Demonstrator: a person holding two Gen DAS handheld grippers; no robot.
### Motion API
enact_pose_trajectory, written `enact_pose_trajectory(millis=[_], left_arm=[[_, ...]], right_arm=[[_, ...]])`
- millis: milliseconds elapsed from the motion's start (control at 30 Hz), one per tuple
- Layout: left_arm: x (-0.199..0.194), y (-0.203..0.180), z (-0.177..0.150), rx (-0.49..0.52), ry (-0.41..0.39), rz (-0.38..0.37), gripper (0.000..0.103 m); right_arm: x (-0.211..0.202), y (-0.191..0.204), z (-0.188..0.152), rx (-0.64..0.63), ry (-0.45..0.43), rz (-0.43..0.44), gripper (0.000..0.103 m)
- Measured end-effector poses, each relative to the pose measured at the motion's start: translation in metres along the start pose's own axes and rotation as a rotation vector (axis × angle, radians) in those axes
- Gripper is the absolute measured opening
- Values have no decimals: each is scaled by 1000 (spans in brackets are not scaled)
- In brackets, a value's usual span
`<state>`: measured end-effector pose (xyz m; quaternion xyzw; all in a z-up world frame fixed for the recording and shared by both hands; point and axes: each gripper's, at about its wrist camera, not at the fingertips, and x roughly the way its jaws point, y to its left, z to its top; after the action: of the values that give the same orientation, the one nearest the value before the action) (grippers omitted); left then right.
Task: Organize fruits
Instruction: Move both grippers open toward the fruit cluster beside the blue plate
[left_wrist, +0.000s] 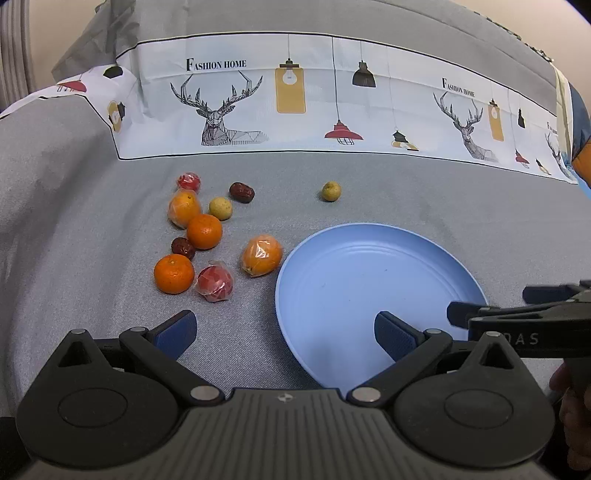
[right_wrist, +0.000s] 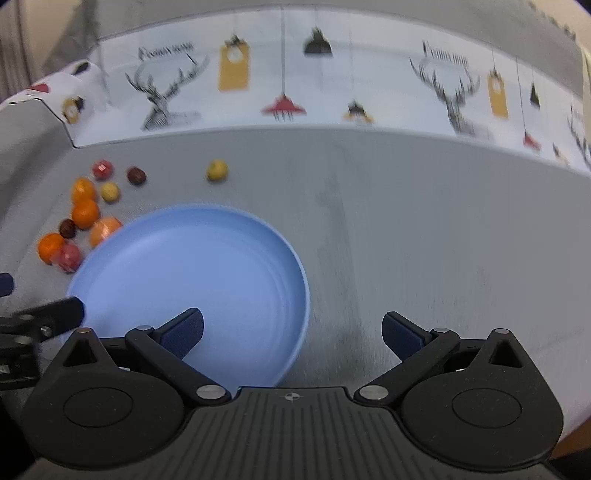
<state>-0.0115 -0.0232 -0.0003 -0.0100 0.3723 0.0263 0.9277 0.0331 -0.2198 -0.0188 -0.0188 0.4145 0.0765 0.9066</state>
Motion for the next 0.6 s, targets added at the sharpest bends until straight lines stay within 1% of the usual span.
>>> enact_pose_trajectory(millis=[67,100,200,267,333,367,400,433,500,533,567,600], left_arm=[[1,0,0,5,4,-1,102],[2,0,0,8,8,-1,102],[5,-1,-1,12,33,1,102],[8,2,-1,0,50,-6,102],[9,5,-2,-16,57,-23,98],[10,5,-2,-18,63,-34,88],[11,5,-2,-16,71,-45,75],[13,4,-4,-8,83,-56,68],[17,-1,-6,16,104,-79,40],[19,-3,-6,26,105,-88,36],[20,-5,-7,37,100,-85,35],[22,-7,-7,45,92,-85,32]], right_arm=[[5,-4,-1,34,33,8,96],[7,-6,-2,47,37,7,96],[12,-11,-3,68,47,-38,89],[14,-15,-3,77,55,-64,80],[15,-18,-3,91,64,-76,76],[15,-20,-3,100,64,-76,75],[15,-21,-2,106,63,-74,73],[13,-21,-2,108,61,-74,71],[11,-20,-2,100,54,-79,64],[11,-19,-1,96,52,-76,60],[11,-18,0,92,51,-70,56],[11,-16,0,83,50,-71,55]])
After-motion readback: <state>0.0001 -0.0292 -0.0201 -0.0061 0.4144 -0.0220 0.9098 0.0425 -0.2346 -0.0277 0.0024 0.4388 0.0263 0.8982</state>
